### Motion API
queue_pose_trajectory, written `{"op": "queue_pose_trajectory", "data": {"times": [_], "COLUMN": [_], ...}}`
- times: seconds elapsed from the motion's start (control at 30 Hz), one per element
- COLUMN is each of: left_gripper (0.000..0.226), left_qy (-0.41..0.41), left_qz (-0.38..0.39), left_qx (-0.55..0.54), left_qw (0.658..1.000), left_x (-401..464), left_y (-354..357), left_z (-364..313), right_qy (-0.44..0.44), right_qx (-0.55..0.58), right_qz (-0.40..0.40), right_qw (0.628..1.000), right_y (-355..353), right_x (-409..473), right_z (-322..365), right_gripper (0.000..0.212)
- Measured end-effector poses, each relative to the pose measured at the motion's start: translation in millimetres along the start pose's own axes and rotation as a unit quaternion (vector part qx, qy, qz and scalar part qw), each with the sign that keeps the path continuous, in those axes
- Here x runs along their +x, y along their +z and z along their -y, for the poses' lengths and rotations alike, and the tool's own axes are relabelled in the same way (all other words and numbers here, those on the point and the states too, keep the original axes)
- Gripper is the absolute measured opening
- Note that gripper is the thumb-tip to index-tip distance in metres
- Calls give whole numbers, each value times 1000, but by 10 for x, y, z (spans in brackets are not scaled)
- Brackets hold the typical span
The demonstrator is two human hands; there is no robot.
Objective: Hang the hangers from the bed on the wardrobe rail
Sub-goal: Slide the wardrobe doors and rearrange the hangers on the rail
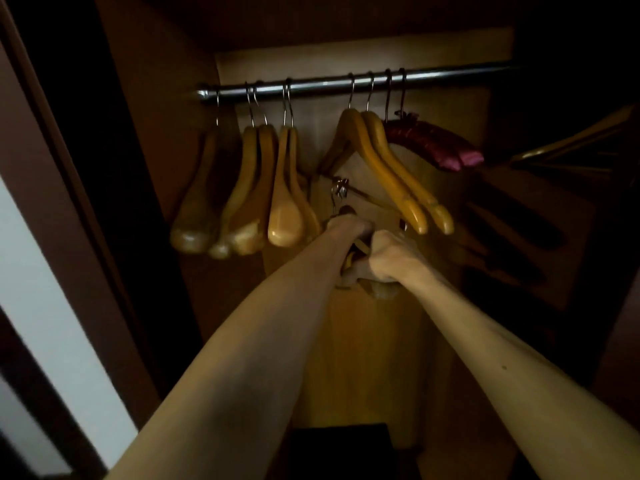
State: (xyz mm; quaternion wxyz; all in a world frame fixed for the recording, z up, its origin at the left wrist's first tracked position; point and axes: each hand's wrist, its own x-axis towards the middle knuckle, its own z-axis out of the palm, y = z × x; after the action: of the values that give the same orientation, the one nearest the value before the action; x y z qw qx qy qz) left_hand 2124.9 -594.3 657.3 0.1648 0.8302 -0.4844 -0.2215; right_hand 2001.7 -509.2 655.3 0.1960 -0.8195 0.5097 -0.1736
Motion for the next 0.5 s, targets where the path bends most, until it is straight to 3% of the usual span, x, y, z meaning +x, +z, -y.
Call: {"op": "queue_pose_trajectory", "data": {"times": [0.1, 0.23, 0.4, 0.5], "left_gripper": [51, 38, 20, 16], "left_qy": [-26, -61, -51, -37], "left_qz": [-14, -27, -29, -13], "left_qx": [-96, -276, -323, -352], "left_qw": [995, 959, 944, 935], "left_x": [133, -245, -525, -659], "left_y": [521, 1058, 1602, 1764], "left_z": [307, 701, 1127, 1368], "right_qy": [49, 67, 67, 27], "right_qx": [-10, -53, -19, 69], "right_qz": [-13, -38, -50, -9], "right_qw": [999, 996, 996, 997], "right_y": [389, 1145, 1986, 2164], "right_x": [-229, -573, -1001, -1193], "right_z": [-181, -380, -645, -822], "right_gripper": [37, 78, 111, 108]}}
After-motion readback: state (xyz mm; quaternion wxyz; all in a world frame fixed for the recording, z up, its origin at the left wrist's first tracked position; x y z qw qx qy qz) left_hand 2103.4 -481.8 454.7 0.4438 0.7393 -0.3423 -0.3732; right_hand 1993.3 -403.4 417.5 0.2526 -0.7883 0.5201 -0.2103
